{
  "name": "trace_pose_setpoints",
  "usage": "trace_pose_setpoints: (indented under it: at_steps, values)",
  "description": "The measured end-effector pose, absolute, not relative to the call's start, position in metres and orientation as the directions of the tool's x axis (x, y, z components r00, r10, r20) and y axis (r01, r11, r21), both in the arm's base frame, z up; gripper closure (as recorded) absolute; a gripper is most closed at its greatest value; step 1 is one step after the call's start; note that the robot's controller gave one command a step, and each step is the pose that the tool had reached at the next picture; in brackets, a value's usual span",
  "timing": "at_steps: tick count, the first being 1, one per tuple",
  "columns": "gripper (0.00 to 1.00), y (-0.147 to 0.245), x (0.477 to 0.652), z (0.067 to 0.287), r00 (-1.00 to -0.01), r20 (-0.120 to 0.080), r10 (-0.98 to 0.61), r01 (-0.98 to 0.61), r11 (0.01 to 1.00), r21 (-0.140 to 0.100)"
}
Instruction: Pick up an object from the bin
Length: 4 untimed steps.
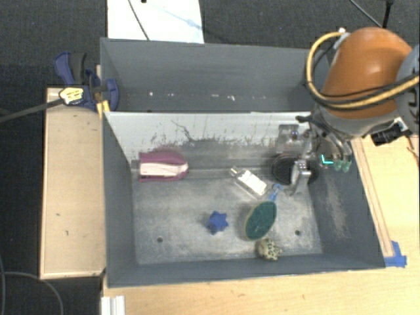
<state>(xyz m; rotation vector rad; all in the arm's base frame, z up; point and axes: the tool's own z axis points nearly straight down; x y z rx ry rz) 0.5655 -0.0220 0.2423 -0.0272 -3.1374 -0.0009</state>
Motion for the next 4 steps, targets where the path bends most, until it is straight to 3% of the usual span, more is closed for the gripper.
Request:
trace_pose_setpoints:
  at_steps: [1, 2, 3, 4]
  values:
    - [0.0, -0.012, 0.524, 0.156, -0.972, 0.003, 0.236, 0.236, 0.972, 0.0]
    - [0.0, -0.026, 0.519, 0.081, -0.988, -0.004, 0.157, 0.157, 0.988, 0.002]
    - [1.0, -0.026, 0.52, 0.085, -0.988, -0.005, 0.156, 0.156, 0.988, 0.001]
    - [1.0, -0.028, 0.519, 0.207, -0.991, -0.01, 0.136, 0.136, 0.991, 0.001]
